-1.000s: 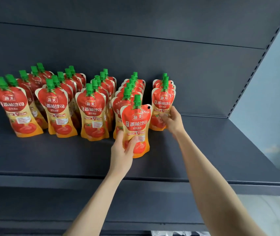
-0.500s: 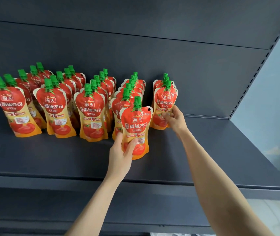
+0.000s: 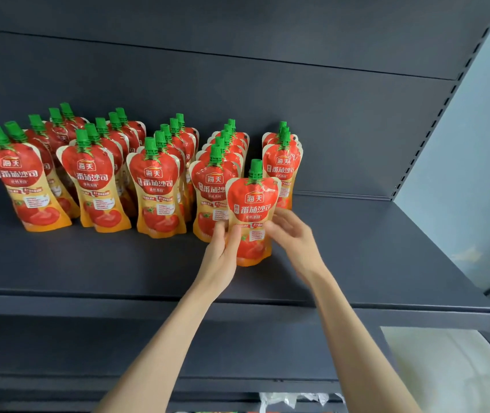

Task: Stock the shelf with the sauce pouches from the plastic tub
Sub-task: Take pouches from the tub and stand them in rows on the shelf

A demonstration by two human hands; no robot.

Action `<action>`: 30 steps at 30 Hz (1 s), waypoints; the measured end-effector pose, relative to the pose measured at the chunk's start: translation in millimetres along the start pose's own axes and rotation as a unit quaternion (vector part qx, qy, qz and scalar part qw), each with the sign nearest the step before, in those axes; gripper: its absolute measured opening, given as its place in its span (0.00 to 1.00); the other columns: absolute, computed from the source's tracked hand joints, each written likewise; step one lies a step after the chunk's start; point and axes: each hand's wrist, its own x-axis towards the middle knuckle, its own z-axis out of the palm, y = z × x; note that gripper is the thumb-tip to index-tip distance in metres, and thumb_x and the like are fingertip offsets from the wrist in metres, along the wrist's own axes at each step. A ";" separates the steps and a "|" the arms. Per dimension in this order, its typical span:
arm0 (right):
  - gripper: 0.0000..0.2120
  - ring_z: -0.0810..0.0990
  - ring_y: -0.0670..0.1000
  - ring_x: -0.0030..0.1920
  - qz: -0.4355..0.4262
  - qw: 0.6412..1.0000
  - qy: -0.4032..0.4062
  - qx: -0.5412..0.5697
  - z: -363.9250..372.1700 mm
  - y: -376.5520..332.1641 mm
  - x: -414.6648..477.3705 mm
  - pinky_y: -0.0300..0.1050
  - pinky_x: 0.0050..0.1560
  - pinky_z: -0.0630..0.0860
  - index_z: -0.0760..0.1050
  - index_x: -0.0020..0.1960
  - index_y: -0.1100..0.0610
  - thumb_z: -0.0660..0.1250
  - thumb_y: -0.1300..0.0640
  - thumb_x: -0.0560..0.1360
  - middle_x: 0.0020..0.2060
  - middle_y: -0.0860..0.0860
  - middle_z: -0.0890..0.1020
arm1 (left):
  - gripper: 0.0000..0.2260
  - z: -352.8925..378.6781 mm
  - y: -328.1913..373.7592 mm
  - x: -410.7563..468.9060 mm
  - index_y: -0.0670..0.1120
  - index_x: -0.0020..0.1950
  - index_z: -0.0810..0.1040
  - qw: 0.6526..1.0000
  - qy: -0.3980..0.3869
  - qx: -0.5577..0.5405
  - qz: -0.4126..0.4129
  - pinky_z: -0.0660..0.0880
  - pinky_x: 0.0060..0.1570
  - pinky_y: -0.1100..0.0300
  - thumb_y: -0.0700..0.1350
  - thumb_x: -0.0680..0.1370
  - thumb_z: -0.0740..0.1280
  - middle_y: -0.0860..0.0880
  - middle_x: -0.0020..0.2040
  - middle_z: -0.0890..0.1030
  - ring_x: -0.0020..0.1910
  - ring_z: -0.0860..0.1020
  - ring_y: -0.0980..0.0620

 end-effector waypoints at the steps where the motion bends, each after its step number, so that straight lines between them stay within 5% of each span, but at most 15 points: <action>1: 0.14 0.82 0.46 0.53 0.004 1.000 -0.015 -0.008 2.5 4.5 -1.9 0.41 0.54 0.78 0.77 0.57 0.54 0.69 0.63 0.73 0.51 0.49 0.84 | 0.12 1.8 0.0 -0.5 0.55 0.66 0.63 1.000 0.001 0.002 0.005 0.68 0.48 0.79 0.47 0.82 0.53 0.64 0.58 0.72 0.55 0.71 0.75; 5: 0.12 0.83 0.48 0.50 -0.015 0.998 0.007 -0.059 1.3 13.1 3.9 0.43 0.52 0.79 0.77 0.55 0.58 0.70 0.65 0.72 0.49 0.50 0.84 | 0.02 -0.8 -2.3 1.1 0.55 0.52 0.68 0.977 0.182 0.097 0.054 0.74 0.50 0.64 0.48 0.80 0.59 0.55 0.51 0.73 0.51 0.74 0.63; 8: 0.10 0.83 0.47 0.47 -0.035 0.995 0.053 -0.080 -8.6 16.5 12.6 0.41 0.50 0.78 0.77 0.51 0.53 0.69 0.64 0.73 0.47 0.51 0.83 | 0.19 -10.6 -9.8 16.1 0.44 0.63 0.67 0.939 0.268 0.195 0.094 0.69 0.60 0.58 0.48 0.76 0.67 0.45 0.61 0.68 0.61 0.69 0.49; 14: 0.09 0.81 0.46 0.48 -0.028 0.990 0.088 -0.109 -26.1 23.9 41.0 0.34 0.47 0.78 0.73 0.55 0.58 0.67 0.63 0.75 0.50 0.53 0.81 | 0.36 -7.6 -17.7 41.4 0.40 0.74 0.56 0.932 0.259 0.250 0.042 0.65 0.66 0.50 0.48 0.73 0.71 0.40 0.70 0.65 0.70 0.64 0.43; 20: 0.09 0.80 0.53 0.51 -0.019 0.986 0.090 -0.137 -34.9 28.5 63.7 0.46 0.55 0.77 0.74 0.55 0.57 0.67 0.64 0.75 0.51 0.54 0.81 | 0.34 -5.5 -19.4 47.8 0.41 0.72 0.59 0.928 0.281 0.244 0.023 0.69 0.63 0.49 0.49 0.73 0.71 0.43 0.68 0.69 0.67 0.69 0.45; 26: 0.10 0.79 0.49 0.48 -0.015 0.981 0.099 -0.164 -35.4 28.6 72.7 0.29 0.45 0.76 0.73 0.57 0.60 0.66 0.63 0.76 0.51 0.53 0.80 | 0.33 -4.5 -18.8 46.4 0.42 0.70 0.62 0.922 0.299 0.246 0.018 0.72 0.62 0.49 0.51 0.72 0.72 0.44 0.66 0.71 0.65 0.71 0.45; 30: 0.14 0.78 0.49 0.49 -0.002 0.972 0.118 -0.202 -34.9 29.6 72.6 0.36 0.49 0.77 0.74 0.59 0.60 0.68 0.59 0.75 0.55 0.55 0.79 | 0.33 -5.9 -17.5 44.5 0.42 0.70 0.62 0.923 0.296 0.247 0.015 0.72 0.61 0.50 0.51 0.71 0.72 0.44 0.66 0.71 0.65 0.71 0.45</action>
